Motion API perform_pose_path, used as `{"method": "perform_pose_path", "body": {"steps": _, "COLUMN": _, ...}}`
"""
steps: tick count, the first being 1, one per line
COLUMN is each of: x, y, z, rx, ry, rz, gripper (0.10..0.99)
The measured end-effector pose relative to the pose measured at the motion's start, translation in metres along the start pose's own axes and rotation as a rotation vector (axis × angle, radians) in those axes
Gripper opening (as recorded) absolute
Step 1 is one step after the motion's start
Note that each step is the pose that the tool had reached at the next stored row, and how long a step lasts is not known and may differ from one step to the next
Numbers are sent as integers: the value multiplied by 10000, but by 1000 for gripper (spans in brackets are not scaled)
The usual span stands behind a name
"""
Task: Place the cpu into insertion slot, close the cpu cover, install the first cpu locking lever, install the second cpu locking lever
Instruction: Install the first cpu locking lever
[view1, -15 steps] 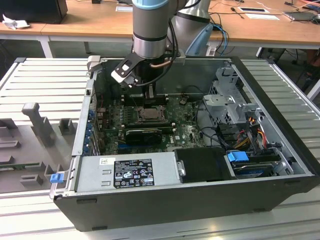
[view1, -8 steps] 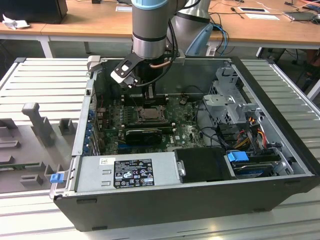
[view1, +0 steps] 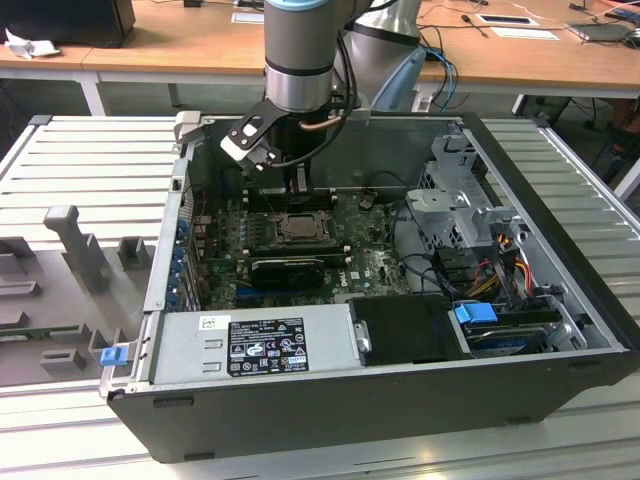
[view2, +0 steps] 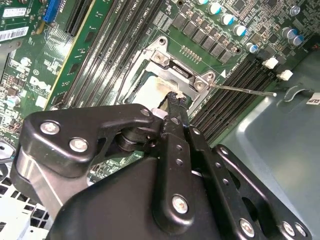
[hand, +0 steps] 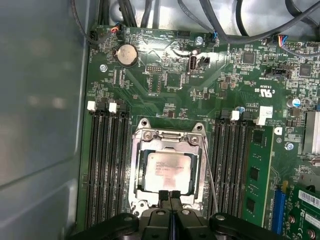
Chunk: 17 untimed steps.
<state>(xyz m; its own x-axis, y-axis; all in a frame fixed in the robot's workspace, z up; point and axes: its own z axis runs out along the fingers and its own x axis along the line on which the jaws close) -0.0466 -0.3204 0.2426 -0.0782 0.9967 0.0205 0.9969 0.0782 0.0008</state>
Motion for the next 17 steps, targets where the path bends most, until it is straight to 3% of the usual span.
{"method": "perform_pose_path", "body": {"steps": 13, "x": 5, "y": 0, "z": -234, "rx": 1, "ry": -2, "rz": 0, "gripper": 106}}
{"method": "perform_pose_path", "body": {"steps": 17, "x": 2, "y": -9, "z": -246, "rx": -8, "ry": -2, "rz": -11, "gripper": 106}}
